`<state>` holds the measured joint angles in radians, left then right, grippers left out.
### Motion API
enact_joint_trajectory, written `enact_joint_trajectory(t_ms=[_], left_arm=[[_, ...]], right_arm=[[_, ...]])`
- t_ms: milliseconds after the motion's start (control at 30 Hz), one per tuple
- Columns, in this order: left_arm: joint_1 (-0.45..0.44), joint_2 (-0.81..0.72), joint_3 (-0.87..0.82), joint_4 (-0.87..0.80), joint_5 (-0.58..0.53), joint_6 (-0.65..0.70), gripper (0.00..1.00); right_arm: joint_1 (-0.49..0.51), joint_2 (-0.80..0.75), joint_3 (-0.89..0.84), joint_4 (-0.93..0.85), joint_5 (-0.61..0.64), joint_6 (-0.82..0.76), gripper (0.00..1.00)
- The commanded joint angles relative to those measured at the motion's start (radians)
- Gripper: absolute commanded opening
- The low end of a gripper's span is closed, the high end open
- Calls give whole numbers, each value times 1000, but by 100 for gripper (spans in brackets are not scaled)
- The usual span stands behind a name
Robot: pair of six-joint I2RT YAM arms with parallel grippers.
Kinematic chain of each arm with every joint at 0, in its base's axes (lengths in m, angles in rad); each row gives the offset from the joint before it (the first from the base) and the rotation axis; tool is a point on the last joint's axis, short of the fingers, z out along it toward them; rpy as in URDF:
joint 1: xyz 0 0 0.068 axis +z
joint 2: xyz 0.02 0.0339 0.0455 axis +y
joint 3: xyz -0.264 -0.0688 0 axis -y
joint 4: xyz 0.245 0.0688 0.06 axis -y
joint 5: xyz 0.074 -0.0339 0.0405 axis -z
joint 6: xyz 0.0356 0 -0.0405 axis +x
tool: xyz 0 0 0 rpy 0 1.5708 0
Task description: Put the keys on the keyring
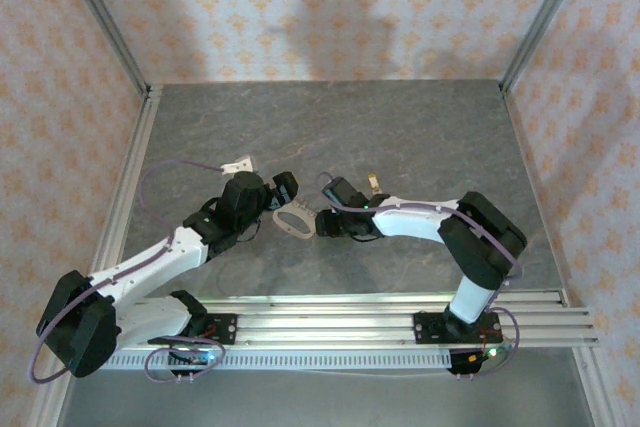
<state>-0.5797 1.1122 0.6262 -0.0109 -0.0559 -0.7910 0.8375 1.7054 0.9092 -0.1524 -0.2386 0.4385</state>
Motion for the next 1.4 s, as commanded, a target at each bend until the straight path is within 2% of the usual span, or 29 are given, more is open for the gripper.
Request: enact_joint_trajectory(t_ms=[0,767,933,1033,1367], left_arm=[[12,9,12,11,2,-4,100],[12,20,7,23,8,-8,100],[11,18,5,22,10,-8,100],[11,16,4,20,10,-8,100],[12,20,-6,32,33,-1,100]], right_arm=[[7,17,26,20,-8,14,45],[34,33,57,8,-21,4,33],[33,20,55,-6,15,1,34],[26,8,51,-28,37,-6,37],[2,-1,34,-31,52,-4,40]])
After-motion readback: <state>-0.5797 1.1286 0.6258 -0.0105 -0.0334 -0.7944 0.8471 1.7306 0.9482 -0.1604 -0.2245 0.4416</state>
